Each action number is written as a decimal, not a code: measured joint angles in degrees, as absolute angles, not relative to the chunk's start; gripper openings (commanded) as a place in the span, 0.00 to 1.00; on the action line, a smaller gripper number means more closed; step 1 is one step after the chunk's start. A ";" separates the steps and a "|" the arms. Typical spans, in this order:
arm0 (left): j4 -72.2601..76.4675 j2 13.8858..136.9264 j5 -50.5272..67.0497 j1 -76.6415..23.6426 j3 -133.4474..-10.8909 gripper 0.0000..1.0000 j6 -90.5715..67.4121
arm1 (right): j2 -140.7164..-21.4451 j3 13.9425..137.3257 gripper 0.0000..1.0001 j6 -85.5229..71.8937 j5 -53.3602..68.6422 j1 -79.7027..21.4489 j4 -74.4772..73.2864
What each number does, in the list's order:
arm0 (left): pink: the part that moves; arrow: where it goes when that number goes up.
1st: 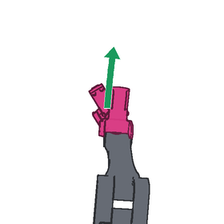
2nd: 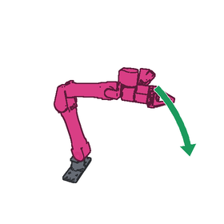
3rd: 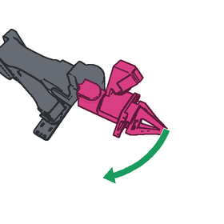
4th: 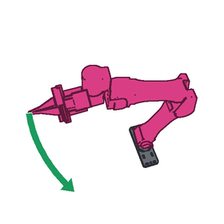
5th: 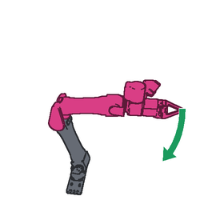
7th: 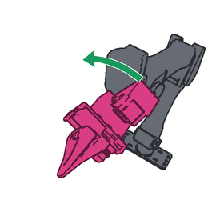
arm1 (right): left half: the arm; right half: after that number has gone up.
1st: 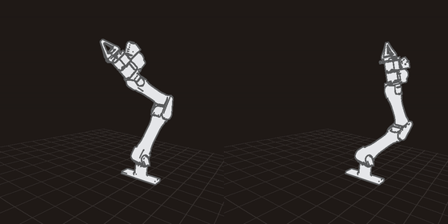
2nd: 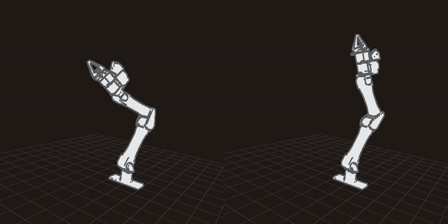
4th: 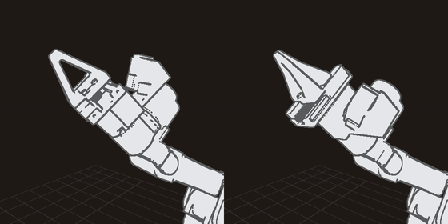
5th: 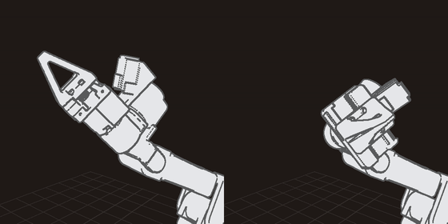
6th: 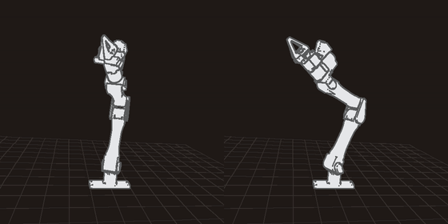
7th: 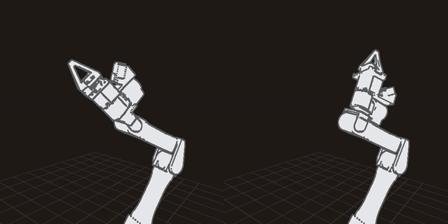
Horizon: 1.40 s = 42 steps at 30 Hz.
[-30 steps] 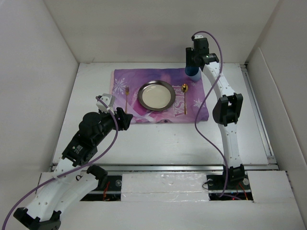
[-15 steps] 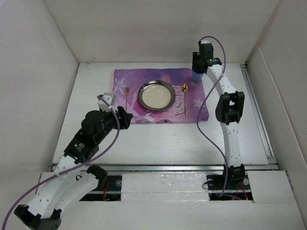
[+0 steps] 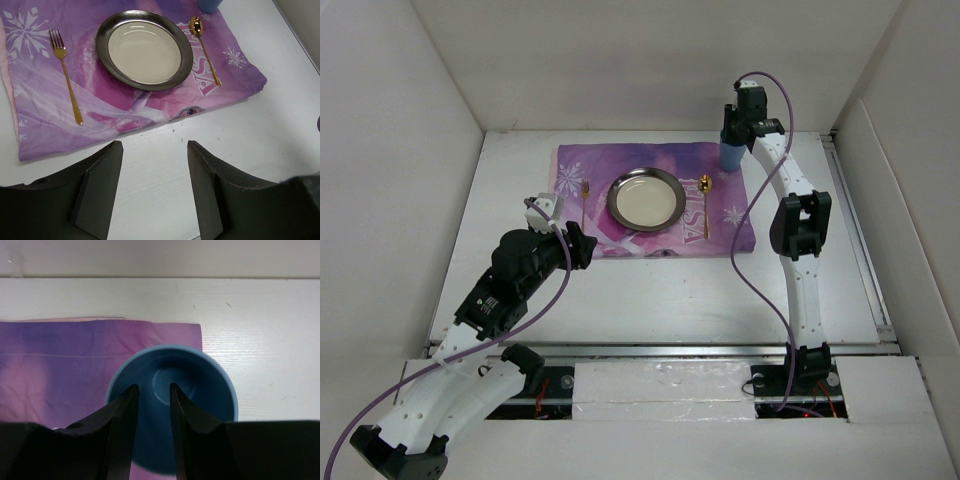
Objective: Set the dinner table for one person
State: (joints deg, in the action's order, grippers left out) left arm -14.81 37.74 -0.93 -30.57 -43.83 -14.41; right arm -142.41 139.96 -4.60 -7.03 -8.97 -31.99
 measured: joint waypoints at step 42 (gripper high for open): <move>-16.34 21.54 -16.32 -30.57 -46.26 0.62 -18.22 | -44.56 55.92 1.00 -20.23 -7.09 -11.11 1.15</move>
